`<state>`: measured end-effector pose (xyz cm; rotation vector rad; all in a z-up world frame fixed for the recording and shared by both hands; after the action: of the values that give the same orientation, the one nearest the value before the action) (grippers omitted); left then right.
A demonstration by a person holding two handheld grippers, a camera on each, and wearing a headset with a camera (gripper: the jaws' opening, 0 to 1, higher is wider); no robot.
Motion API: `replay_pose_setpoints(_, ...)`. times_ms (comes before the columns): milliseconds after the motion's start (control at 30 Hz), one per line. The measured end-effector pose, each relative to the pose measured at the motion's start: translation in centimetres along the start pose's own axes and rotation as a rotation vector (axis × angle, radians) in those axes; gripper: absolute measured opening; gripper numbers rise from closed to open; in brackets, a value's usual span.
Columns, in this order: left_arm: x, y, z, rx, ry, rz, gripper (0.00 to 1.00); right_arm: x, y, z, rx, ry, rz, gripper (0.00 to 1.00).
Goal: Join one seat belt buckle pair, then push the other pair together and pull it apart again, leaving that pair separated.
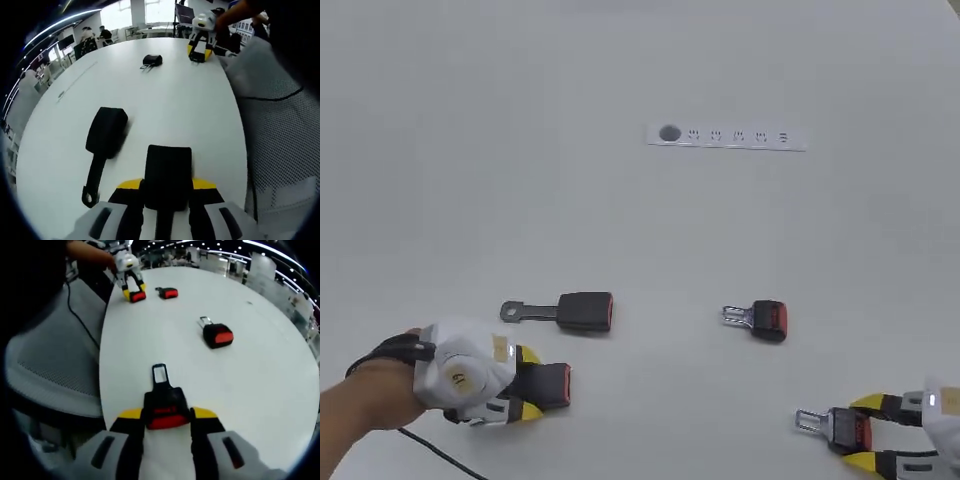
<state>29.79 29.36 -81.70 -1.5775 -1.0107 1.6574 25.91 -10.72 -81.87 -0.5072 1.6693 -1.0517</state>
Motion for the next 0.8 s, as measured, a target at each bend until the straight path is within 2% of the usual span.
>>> replay_pose_setpoints(33,-0.1,0.1,0.0,-0.005,-0.01,0.001,0.36,0.0,0.1,0.0,0.0,0.003,0.001,0.36)
replay_pose_setpoints(300,-0.5,0.2,0.0,0.016,0.025,-0.022,0.36,-0.8,0.7,-0.3,-0.013,-0.017,0.016,0.36)
replay_pose_setpoints(367,-0.5,0.3,0.0,0.016,0.02,-0.018,0.36,-1.4,1.2,-0.3,-0.018,-0.033,0.036,0.36)
replay_pose_setpoints(433,-0.6,0.3,0.0,0.016,0.016,-0.011,0.36,-1.7,1.4,-0.5,-0.02,-0.023,0.033,0.36)
replay_pose_setpoints(633,-0.8,0.4,0.1,0.032,0.045,-0.033,0.36,-3.5,2.4,-0.8,-0.035,-0.035,0.064,0.36)
replay_pose_setpoints(800,-0.7,0.4,0.1,0.034,0.04,-0.031,0.36,-5.5,3.6,-1.0,-0.048,-0.064,0.087,0.35)
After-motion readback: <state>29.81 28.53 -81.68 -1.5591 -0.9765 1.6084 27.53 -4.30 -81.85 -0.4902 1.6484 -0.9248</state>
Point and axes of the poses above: the centre of the closed fingertips' face, and the gripper's own axes: y roughly forward along the fingers, z roughly to its right, x roughly out of its underside, the point moved 4 cm from there along -y, roughly backward along the fingers, and after that the axes turned 1 degree about y, right-handed, at the moved point
